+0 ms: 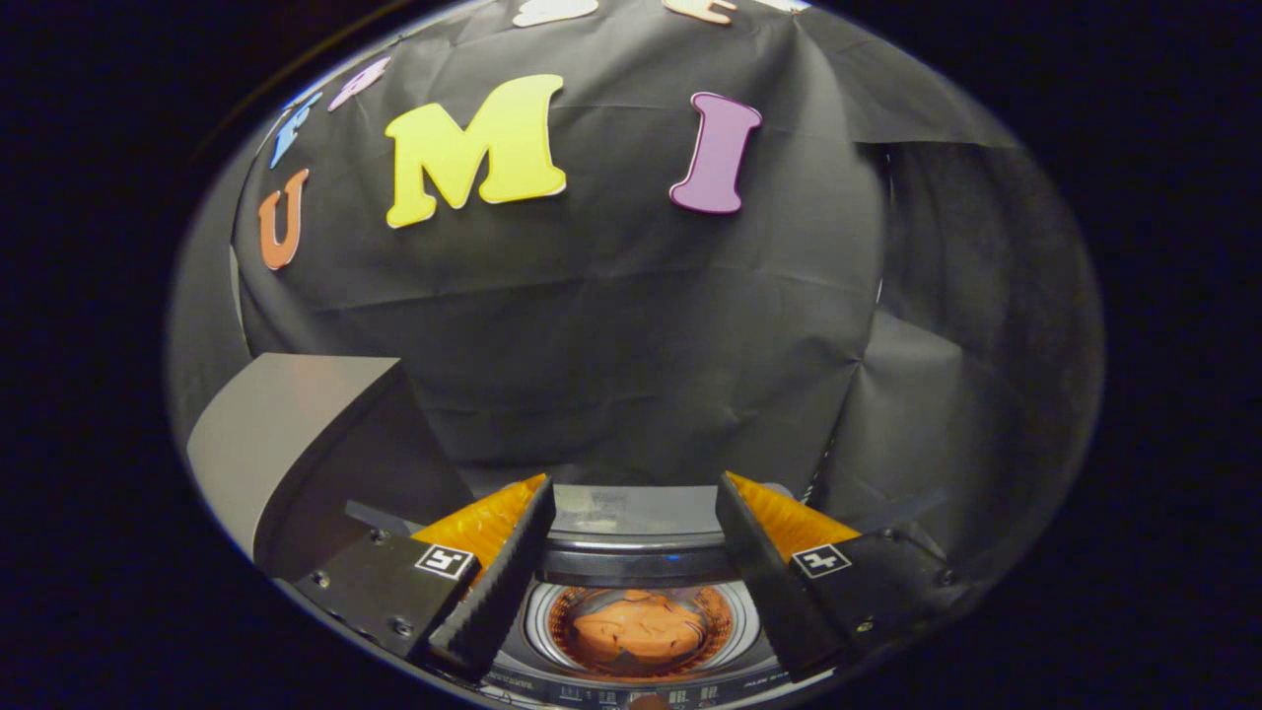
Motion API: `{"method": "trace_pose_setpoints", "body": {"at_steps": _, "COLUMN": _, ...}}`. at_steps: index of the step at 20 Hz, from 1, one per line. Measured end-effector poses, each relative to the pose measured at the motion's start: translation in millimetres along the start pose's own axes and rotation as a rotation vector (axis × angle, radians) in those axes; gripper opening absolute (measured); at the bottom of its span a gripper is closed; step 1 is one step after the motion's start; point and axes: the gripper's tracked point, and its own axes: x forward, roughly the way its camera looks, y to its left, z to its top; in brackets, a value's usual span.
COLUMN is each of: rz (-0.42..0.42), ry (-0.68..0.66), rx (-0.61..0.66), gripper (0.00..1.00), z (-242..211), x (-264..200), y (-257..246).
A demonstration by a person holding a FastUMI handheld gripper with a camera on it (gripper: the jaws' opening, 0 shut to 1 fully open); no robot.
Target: Put the clothes into the washing machine and then close the washing machine lid.
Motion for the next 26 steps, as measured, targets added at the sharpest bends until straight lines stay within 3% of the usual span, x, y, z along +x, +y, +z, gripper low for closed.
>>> {"method": "trace_pose_setpoints", "body": {"at_steps": 7, "rz": -0.024, "ry": 0.099, "rx": 0.024, "gripper": 1.0, "z": -10.6, "x": 2.0, "y": -2.1}}
{"method": "trace_pose_setpoints", "body": {"at_steps": 13, "rz": -0.003, "ry": 0.025, "rx": 0.114, "gripper": 1.0, "z": 2.4, "x": -16.0, "y": 0.8}}
{"method": "trace_pose_setpoints", "body": {"at_steps": 17, "rz": 0.006, "ry": -0.126, "rx": 0.066, "gripper": 1.0, "z": 23.5, "x": -89.0, "y": 6.3}}
{"method": "trace_pose_setpoints", "body": {"at_steps": 21, "rz": 0.011, "ry": -0.296, "rx": 0.061, "gripper": 1.0, "z": 52.4, "x": -198.3, "y": 17.6}}
{"method": "trace_pose_setpoints", "body": {"at_steps": 26, "rz": 0.002, "ry": -0.379, "rx": 0.033, "gripper": 1.0, "z": 57.3, "x": -318.8, "y": 18.2}}
